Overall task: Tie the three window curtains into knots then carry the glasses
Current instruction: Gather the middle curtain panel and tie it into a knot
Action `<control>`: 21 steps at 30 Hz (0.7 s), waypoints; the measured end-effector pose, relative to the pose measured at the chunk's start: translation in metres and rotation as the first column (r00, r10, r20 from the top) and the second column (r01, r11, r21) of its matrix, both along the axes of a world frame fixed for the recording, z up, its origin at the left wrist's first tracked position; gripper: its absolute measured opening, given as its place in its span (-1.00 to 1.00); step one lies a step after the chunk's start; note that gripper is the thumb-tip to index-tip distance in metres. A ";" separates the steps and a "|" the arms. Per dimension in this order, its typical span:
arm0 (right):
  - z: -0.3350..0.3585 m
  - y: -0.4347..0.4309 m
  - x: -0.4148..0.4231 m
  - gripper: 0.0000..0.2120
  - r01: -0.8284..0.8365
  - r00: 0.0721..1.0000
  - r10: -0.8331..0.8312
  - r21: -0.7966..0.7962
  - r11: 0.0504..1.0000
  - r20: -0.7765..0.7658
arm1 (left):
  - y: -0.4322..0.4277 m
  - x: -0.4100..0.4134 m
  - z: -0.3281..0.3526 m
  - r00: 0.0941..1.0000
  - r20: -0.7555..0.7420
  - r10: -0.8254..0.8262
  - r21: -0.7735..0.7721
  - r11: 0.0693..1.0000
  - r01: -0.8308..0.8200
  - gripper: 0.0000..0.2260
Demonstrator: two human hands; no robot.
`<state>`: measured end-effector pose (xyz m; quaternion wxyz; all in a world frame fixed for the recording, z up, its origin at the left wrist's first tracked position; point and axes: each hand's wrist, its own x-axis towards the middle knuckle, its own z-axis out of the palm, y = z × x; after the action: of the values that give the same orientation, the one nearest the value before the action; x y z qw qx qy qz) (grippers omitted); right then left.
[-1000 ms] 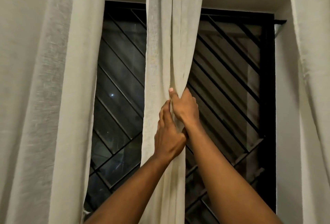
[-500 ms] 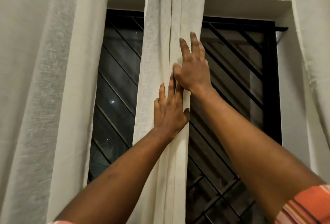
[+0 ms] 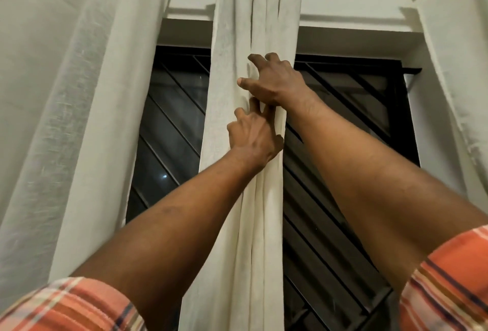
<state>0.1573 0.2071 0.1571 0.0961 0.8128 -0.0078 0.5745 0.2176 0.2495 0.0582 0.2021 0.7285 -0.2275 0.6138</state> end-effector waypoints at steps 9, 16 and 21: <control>0.030 0.001 0.018 -0.38 0.092 0.996 -0.091 0.018 0.996 -0.024 | -0.010 0.004 0.038 0.991 -0.134 0.021 0.051 0.999 -0.014 -0.45; 0.022 0.008 0.038 -0.79 0.123 0.884 -0.027 0.177 0.976 -0.467 | -0.012 0.019 0.030 0.955 -0.296 0.028 0.190 0.981 0.031 -0.54; 0.026 0.013 0.036 -0.87 0.095 0.928 -0.043 0.125 0.988 -0.370 | -0.010 0.020 0.032 0.941 -0.338 0.021 0.162 0.986 0.036 -0.55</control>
<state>0.1932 0.2202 0.1829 0.0586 0.9095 -0.0588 0.4073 0.2381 0.2397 0.0906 0.1793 0.8364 -0.2426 0.4576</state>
